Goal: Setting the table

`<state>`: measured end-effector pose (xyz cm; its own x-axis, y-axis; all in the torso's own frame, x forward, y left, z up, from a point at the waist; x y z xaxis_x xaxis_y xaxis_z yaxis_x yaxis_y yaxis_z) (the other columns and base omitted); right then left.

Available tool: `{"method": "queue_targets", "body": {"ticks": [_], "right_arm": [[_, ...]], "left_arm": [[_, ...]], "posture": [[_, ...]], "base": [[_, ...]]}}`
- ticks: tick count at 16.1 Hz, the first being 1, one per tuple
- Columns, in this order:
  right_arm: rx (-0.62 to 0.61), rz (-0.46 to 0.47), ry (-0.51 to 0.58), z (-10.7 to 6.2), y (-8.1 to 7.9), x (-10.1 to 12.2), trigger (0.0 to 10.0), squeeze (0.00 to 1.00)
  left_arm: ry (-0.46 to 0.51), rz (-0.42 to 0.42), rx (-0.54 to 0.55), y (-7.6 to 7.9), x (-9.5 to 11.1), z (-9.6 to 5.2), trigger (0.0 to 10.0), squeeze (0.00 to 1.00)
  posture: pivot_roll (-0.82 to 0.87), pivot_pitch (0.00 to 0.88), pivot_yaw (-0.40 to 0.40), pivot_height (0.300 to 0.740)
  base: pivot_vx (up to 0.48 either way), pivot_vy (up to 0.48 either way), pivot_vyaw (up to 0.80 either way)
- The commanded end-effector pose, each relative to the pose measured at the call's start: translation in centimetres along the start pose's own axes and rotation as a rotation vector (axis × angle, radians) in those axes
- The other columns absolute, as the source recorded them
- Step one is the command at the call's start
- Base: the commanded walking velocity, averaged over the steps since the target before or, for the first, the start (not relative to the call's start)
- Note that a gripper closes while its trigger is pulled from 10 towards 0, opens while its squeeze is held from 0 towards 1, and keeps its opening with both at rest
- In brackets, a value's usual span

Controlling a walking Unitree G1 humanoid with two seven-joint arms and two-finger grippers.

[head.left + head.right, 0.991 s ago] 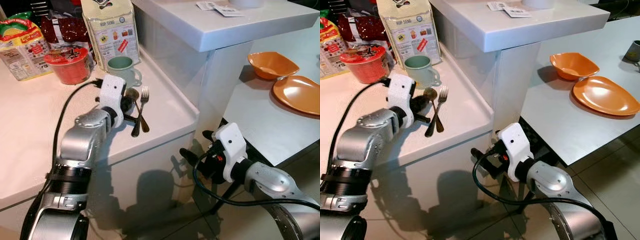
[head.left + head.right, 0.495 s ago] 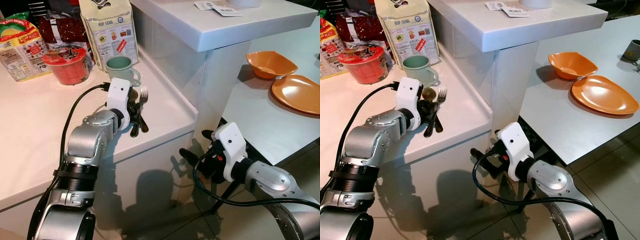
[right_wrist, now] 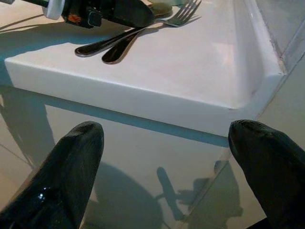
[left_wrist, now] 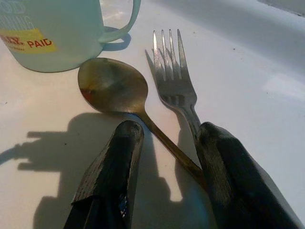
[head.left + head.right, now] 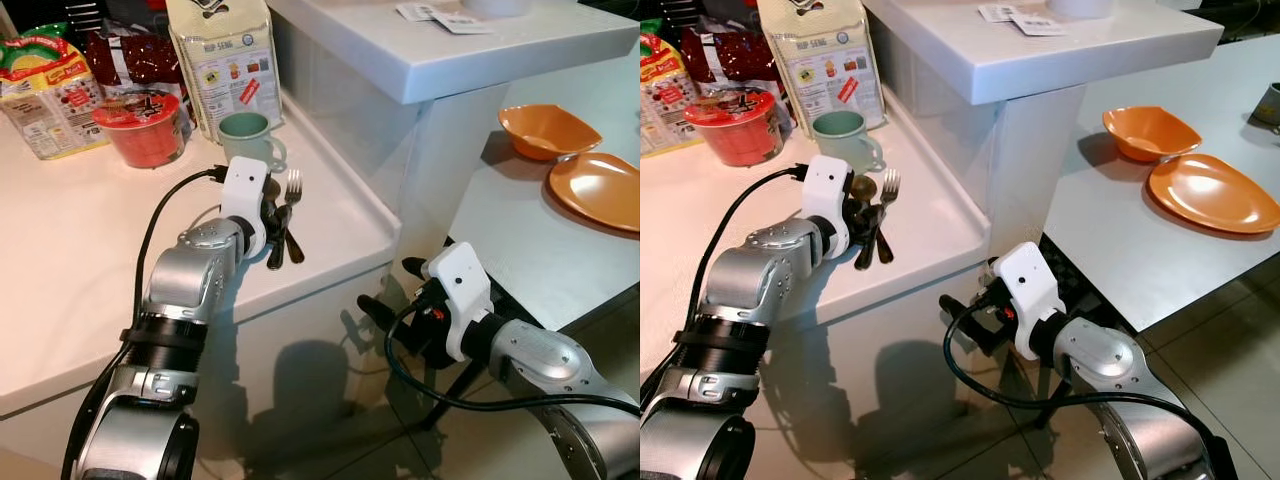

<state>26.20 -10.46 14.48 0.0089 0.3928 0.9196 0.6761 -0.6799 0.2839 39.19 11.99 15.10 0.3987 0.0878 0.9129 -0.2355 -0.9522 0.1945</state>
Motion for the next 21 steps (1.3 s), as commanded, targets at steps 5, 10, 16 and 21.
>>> {"method": "queue_targets", "body": {"ticks": [5, 10, 16, 21], "right_arm": [[0.009, -0.017, -0.011, 0.0, 0.0, 0.0, 10.0, 0.0], [0.009, -0.018, -0.014, -0.1, 0.2, -0.1, 10.0, 0.0], [0.012, -0.02, -0.015, -0.2, 0.1, -0.1, 10.0, 0.0], [0.017, -0.023, -0.018, -0.1, 0.3, -0.1, 10.0, 0.0]], "left_arm": [[-0.013, -0.019, 0.007, 0.0, 0.0, 0.4, 10.0, 0.0], [-0.059, 0.097, 0.068, -2.4, -0.9, -0.4, 10.0, 0.0], [-0.072, 0.192, 0.059, -5.3, 0.0, -2.6, 10.0, 0.0], [0.031, 0.214, -0.124, -4.2, 1.4, -4.2, 10.0, 0.0]], "posture": [[-0.03, 0.0, 0.019, 0.74], [-0.02, 0.0, 0.015, 0.74], [-0.02, 0.0, 0.01, 0.74], [-0.01, 0.0, -0.005, 0.74]], "base": [[0.0, 0.0, 0.0], [0.0, 0.0, 0.0], [0.0, 0.0, 0.0], [0.0, 0.0, 0.0]]}}
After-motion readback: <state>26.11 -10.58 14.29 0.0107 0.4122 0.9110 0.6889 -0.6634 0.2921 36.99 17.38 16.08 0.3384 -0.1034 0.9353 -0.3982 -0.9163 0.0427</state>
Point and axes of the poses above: a point about 5 cm out from each wrist's last joint towards the gripper, its own z axis pointing out of the wrist towards the gripper, its own x axis along the axis of the wrist's last joint, y = z × x, the point moved 4 cm from there along z, pointing out of the wrist towards the gripper, and after that the axes turned 12 degrees about -z, right-handed, at the moved point
